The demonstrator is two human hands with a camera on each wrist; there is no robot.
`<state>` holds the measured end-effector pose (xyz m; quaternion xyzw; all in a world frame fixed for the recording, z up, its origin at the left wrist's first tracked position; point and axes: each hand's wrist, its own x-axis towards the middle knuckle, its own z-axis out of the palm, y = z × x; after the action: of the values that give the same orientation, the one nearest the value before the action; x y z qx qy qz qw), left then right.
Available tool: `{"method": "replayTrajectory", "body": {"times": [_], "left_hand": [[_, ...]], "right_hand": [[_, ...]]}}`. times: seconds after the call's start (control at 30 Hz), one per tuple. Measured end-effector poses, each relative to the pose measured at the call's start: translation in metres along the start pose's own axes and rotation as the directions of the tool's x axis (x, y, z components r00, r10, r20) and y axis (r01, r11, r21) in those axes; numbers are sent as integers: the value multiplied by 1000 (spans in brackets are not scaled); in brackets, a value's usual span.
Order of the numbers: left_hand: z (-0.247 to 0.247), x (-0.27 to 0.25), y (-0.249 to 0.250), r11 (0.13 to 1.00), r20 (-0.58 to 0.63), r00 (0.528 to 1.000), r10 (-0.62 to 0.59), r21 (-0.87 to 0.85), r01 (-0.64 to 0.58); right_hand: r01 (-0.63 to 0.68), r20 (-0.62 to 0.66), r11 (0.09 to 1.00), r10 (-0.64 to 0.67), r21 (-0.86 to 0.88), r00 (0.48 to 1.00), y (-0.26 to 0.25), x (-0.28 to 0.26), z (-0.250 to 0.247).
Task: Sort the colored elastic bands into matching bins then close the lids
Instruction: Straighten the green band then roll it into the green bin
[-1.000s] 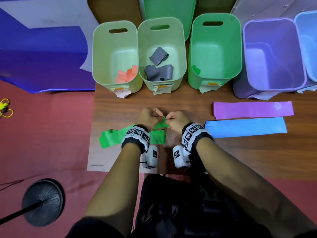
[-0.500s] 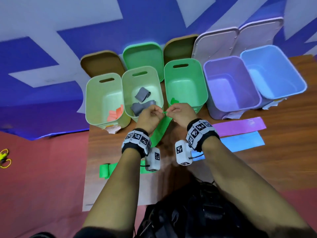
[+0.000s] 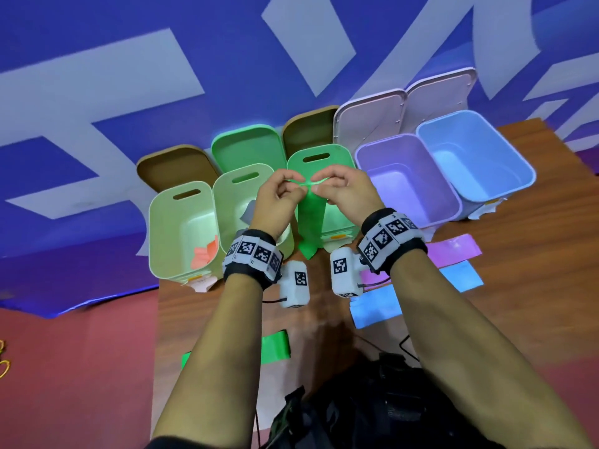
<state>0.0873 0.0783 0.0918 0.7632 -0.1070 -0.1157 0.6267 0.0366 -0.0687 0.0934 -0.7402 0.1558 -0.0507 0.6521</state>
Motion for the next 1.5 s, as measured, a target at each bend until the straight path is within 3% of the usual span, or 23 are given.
{"method": "replayTrajectory", "body": {"times": [0.33,0.6,0.87,1.5], "left_hand": [[6,12,12,998,15,999,42,-55,-41],[6,16,18,996,12,996,89,-19,-89],[13,7,19,997,56,996,72,-41,-69],[7,5,14,995,26,999,39,-89,-37]], "right_hand": [[65,-111,996,-58,54,992,-12,8,-10],[71,-129,996,-63,52,990,-16,11,-9],[122,-125,992,-115,46,985,-11,7,-11],[84,-80,989,-75,123,994,-4,2,-3]]}}
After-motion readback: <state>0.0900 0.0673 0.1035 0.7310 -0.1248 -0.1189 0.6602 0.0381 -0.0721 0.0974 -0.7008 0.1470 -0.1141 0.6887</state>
